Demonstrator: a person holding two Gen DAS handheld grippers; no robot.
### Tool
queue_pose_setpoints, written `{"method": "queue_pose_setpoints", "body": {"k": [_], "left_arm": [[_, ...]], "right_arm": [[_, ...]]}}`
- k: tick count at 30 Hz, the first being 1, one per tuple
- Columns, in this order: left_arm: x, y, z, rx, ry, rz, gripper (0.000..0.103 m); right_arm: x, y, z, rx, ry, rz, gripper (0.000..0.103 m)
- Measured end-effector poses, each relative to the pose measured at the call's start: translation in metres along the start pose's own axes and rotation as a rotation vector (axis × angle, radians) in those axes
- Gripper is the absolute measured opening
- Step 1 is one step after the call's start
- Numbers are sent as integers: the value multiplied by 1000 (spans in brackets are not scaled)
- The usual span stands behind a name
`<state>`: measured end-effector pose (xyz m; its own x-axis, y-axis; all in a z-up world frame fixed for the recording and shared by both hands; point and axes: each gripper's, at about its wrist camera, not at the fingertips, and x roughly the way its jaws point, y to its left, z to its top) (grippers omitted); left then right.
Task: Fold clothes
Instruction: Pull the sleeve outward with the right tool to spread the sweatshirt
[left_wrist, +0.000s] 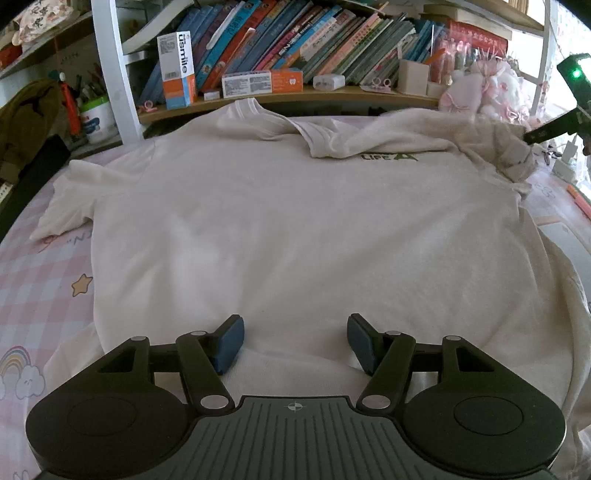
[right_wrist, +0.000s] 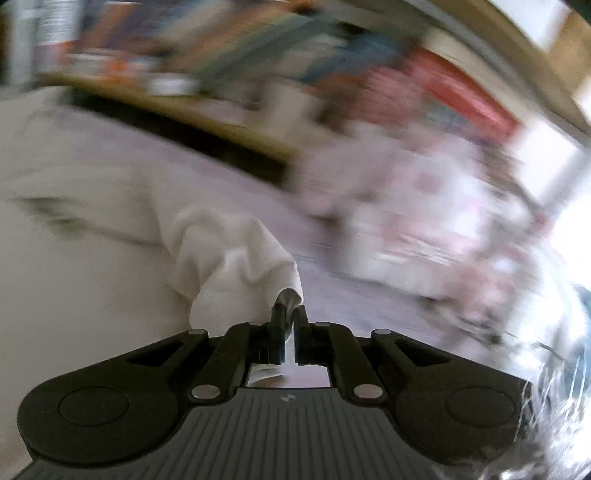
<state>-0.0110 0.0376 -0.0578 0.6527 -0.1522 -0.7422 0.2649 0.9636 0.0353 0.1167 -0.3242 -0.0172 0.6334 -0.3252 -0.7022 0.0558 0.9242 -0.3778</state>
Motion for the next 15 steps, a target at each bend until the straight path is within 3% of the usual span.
{"method": "queue_pose_setpoints", "body": {"k": [4,7,8,15], "left_arm": [[1,1,0,2,2,-2,63],[1,1,1,1,3,-1,63],[1,1,1,1,3,-1,63],[-1,2,6,-1,-6,-5,65]], "right_arm": [[27,-16,-15,-11,107,-73,8],[28,-22,-23,3,118,-84,29],[25,-23,-24,13,106,-79,37],[-13,9,-4,-29,-74,95,46]]}}
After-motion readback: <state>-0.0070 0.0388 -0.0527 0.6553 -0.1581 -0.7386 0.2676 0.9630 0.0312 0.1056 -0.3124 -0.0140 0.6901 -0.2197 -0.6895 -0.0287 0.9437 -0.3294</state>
